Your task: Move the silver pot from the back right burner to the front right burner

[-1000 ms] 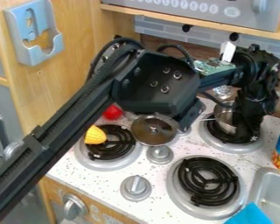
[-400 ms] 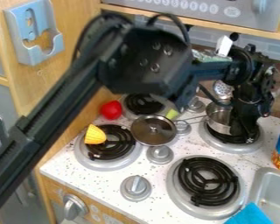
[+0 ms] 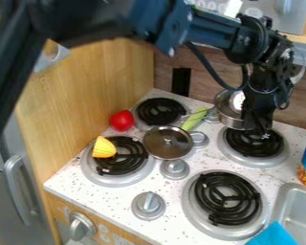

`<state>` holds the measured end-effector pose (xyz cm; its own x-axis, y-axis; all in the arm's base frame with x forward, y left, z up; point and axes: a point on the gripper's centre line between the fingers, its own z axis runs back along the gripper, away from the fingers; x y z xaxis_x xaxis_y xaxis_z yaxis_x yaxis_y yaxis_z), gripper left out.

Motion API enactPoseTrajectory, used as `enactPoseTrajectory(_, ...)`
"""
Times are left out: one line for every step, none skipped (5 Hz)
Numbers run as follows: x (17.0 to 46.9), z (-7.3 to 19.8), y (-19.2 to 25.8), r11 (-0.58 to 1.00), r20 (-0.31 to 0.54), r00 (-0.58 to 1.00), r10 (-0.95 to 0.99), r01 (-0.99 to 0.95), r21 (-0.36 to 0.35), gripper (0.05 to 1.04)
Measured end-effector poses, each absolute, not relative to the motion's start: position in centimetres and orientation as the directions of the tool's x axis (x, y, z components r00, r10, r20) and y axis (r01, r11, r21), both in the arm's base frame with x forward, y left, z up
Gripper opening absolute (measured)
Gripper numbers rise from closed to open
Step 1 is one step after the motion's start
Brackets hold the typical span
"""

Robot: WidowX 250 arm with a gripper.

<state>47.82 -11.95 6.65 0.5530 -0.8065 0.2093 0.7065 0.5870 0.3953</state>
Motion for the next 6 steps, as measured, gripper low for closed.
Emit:
enactPoseTrajectory(44.7, 7.0, -11.7, 0.597, 0.197, 0.569, -0.798, 0.705, 0.383, 0.093)
enactPoseTrajectory(42.0, 6.2, -11.8, 0.594, 0.147, 0.582, -0.8, 0.735, 0.327, 0.093)
enactPoseTrajectory(40.3, 4.8, -12.2, 0.603, 0.104, 0.599, -0.794, 0.754, 0.259, 0.093)
enactPoseTrajectory(39.7, 2.6, -12.1, 0.595, 0.061, 0.599, -0.798, 0.769, 0.235, 0.093)
enactPoseTrajectory(38.6, 1.2, -11.7, 0.594, 0.039, 0.603, -0.797, 0.771, 0.23, 0.093)
enactPoseTrajectory(36.7, 1.7, -11.9, 0.588, 0.053, 0.596, -0.801, 0.768, 0.252, 0.093)
